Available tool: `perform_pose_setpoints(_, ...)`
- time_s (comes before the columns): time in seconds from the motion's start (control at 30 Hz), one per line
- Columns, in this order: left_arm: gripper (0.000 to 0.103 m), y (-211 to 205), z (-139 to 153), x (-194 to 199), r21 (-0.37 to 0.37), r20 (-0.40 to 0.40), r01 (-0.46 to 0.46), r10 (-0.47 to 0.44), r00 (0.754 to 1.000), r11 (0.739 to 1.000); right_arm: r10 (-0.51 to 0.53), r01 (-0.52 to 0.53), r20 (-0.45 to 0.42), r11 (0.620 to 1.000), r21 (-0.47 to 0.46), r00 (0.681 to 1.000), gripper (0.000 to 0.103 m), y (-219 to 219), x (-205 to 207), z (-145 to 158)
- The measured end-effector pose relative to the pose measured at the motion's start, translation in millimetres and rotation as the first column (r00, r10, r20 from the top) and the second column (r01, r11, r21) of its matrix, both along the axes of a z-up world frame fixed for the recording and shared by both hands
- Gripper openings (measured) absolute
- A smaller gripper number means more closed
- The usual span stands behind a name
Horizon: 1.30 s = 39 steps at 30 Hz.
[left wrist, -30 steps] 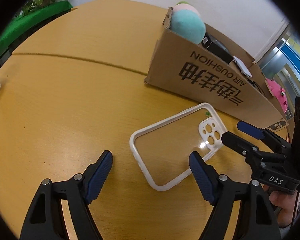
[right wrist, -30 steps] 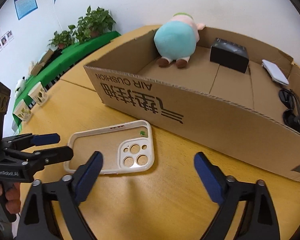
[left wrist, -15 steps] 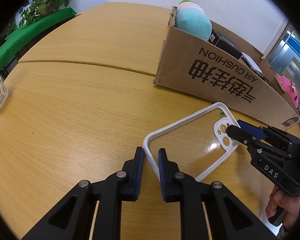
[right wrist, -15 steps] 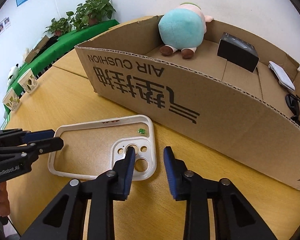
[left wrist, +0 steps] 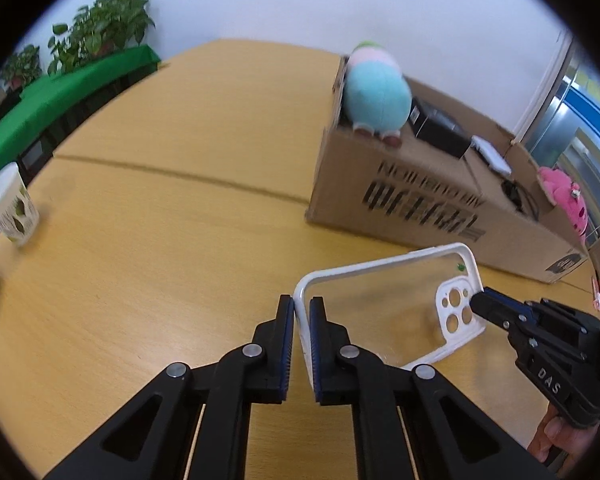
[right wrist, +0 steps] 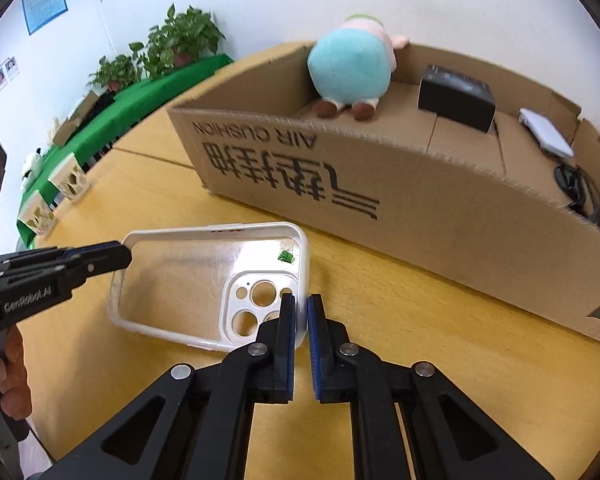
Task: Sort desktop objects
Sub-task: 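Close the right gripper on the rim of the clear phone case, then lift the phone case with the right gripper and carry it over the box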
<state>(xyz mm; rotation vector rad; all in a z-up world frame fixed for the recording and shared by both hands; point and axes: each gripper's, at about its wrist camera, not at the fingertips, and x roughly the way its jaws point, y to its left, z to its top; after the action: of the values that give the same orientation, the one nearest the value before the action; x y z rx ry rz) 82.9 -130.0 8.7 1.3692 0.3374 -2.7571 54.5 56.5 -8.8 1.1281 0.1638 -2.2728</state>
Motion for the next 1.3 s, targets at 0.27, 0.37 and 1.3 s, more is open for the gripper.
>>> perform_pose_setpoints(0.27, 0.006, 20, 87, -22, -0.050, -0.188, 0.096, -0.104, 0.977, 0.994, -0.101, 0.072, -0.203, 0.987, -0.145, 0.974, 0.008, 28, 19, 90)
perform_pose_setpoints(0.37, 0.006, 36, 118, -38, -0.088, -0.251, 0.148, -0.165, 0.954, 0.985, -0.152, 0.109, -0.268, 0.979, -0.171, 0.951, 0.008, 42, 15, 119)
perform_pose_setpoints(1.3, 0.005, 64, 11, -231, -0.087, 0.186, 0.296, -0.277, 0.943, 0.951, -0.255, 0.266, 0.188, 0.963, -0.036, 0.949, 0.011, 39, -156, 14)
